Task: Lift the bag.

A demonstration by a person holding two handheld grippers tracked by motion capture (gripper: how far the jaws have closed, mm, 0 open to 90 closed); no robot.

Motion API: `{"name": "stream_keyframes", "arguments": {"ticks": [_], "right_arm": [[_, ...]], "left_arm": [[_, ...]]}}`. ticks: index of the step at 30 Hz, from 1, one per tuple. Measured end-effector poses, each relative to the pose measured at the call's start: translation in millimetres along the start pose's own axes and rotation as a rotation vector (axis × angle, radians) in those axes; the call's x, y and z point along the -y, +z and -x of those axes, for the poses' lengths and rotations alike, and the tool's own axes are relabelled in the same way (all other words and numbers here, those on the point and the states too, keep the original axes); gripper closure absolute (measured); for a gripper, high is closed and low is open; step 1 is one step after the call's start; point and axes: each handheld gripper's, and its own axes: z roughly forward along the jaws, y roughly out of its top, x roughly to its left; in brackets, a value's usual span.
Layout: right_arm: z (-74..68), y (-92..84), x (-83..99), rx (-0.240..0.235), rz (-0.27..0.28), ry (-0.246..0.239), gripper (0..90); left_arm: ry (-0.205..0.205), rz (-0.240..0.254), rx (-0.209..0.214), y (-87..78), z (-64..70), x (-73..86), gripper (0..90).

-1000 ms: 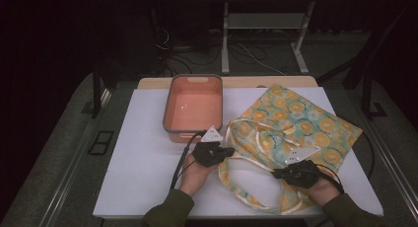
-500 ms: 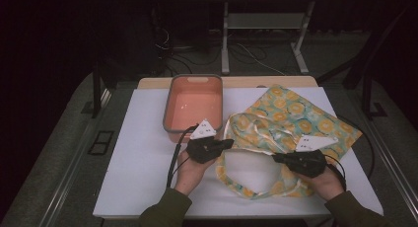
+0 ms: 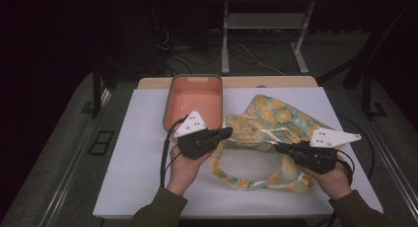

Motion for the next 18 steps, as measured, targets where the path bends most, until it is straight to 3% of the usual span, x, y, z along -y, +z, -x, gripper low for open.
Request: {"name": "stream_keyframes", "arguments": {"ticks": [5,11,18], "right_arm": [[21.1,-1.7,4.2,0.059,-0.009,0.03,89.8],[47.9,1.9,3.1,0.137,-0.024,0.049,89.8],[83.0,12.9,8.1,0.214,-0.064,0.102,89.8]], "left_arm": [[-0.004,-0.016,-0.028,17.4,-10.5,-0.6,89.5],[-0.003,-0.036,-0.085,50.2,-25.0,-5.9,89.4],[-0.014,-0.145,-0.192,96.4,-37.6,-7.9,89.4]]}}
